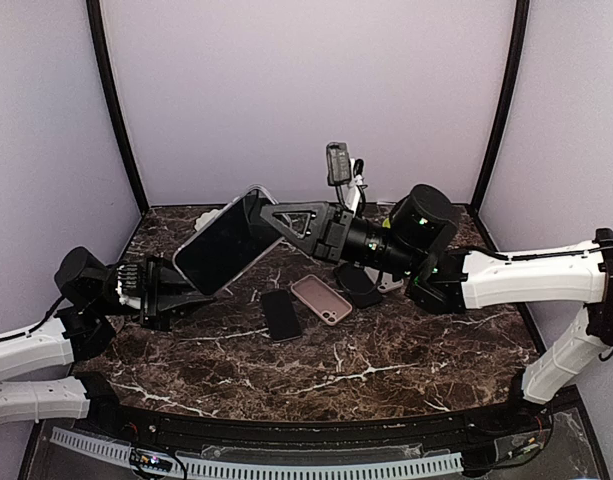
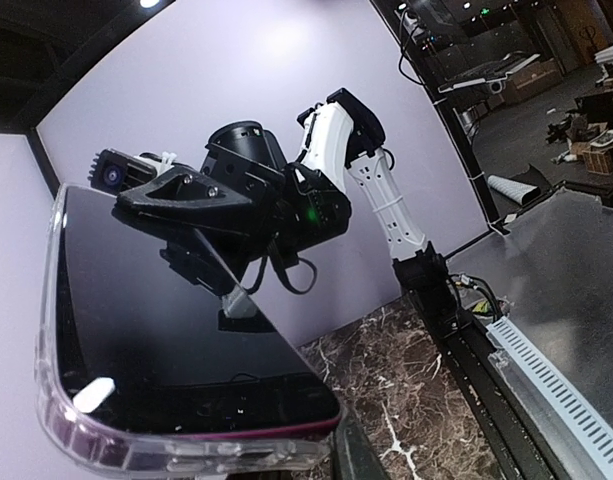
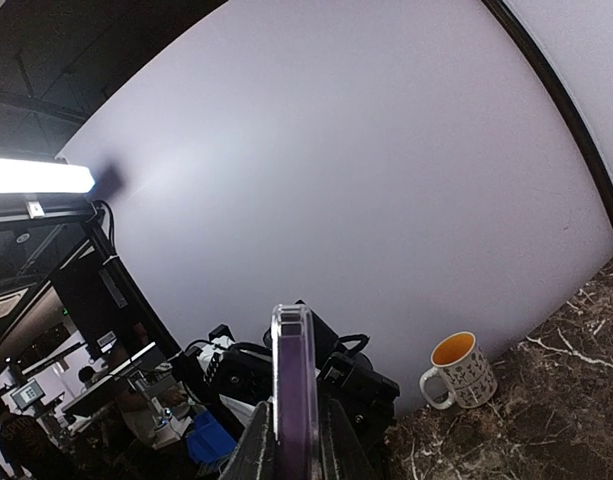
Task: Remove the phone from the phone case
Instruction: Remove the bottom left corner of the phone case.
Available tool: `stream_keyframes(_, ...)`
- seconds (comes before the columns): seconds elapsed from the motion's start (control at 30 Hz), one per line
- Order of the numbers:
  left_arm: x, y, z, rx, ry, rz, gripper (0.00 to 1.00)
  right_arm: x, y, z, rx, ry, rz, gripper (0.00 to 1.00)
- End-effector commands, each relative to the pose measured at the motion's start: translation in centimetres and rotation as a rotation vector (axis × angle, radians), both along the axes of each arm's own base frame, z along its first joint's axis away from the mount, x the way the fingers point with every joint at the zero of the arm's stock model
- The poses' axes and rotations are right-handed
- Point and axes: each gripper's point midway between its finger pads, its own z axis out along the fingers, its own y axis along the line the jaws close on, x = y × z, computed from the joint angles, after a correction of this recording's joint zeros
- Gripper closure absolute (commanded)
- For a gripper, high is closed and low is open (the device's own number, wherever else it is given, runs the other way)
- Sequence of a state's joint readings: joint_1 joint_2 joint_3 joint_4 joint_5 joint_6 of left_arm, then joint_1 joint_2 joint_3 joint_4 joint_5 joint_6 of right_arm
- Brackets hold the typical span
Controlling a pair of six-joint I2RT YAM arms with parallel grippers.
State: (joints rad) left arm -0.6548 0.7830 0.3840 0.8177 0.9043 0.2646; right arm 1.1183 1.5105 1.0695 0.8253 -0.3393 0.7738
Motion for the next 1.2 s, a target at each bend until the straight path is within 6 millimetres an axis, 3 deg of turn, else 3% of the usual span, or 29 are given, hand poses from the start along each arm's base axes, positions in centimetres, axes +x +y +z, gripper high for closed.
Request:
stream_keyframes(0.0, 0.2, 0.9, 2.0, -0.069, -0.185, 0.087, 0.85, -0.8, -1.4, 2.6, 0.07, 0.095, 0.059, 1.0)
stream_keyframes(0.23, 0.8, 0.9, 2.0, -0.065, -0.179, 0.118, 0.85, -1.0, -2.0, 3.5, 0.073, 0.059, 0.049, 1.0)
stream_keyframes(0.5, 0.9, 1.1, 2.2, -0.076, -0.167, 0.134, 0.57, -1.0, -2.3, 4.2, 0.059, -0.022, 0.01, 1.0)
stream_keyframes(0.8, -0.1, 1.0, 2.0, -0.057, -0.148, 0.071, 0.57, -1.3, -3.0, 4.3, -0.011, -0.159, -0.017, 1.0)
stream_keyframes(1.17, -2.9, 0.3, -0.6, 0.106, -0.089, -0.151, 0.61, -3.6, -4.1, 2.5, -0.204, -0.488, 0.064, 1.0)
